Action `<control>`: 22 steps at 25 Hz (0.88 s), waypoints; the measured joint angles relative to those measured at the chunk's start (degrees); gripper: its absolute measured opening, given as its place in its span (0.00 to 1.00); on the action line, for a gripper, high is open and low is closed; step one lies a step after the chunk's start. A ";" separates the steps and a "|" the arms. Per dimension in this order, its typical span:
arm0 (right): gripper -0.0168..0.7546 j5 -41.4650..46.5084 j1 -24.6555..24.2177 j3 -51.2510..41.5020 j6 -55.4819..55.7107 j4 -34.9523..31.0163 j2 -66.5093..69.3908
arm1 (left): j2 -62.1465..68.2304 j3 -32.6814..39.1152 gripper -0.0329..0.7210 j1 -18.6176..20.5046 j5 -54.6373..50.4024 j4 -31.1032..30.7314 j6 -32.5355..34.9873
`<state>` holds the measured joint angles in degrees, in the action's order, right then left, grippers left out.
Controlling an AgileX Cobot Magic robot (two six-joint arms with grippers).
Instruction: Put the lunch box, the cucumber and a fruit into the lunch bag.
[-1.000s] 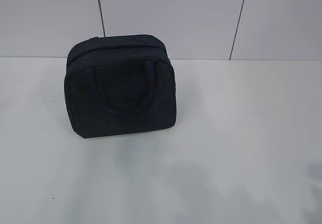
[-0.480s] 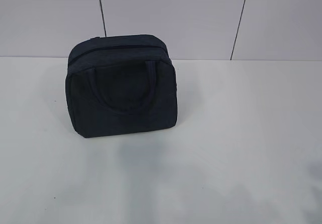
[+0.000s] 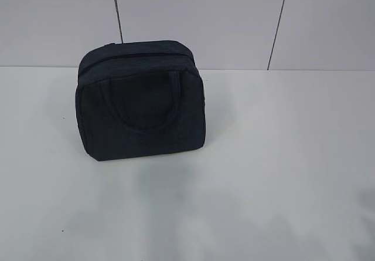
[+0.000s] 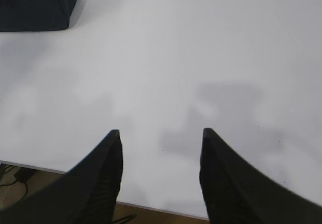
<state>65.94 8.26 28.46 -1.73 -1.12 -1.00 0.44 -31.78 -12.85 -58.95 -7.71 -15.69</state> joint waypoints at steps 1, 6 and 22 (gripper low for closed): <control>0.54 0.00 0.00 0.00 0.00 0.00 0.00 | 0.00 0.00 0.45 0.00 0.22 0.10 0.16; 0.54 0.00 0.00 0.00 0.00 0.00 0.00 | 0.00 0.00 0.45 0.00 0.61 1.43 1.99; 0.54 0.00 0.00 -0.10 0.00 0.00 0.00 | 0.00 1.48 0.44 -0.33 -3.58 7.14 9.66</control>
<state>65.94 8.26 28.36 -1.73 -1.12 -1.00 0.44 -30.29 -13.18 -62.54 -0.57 -6.03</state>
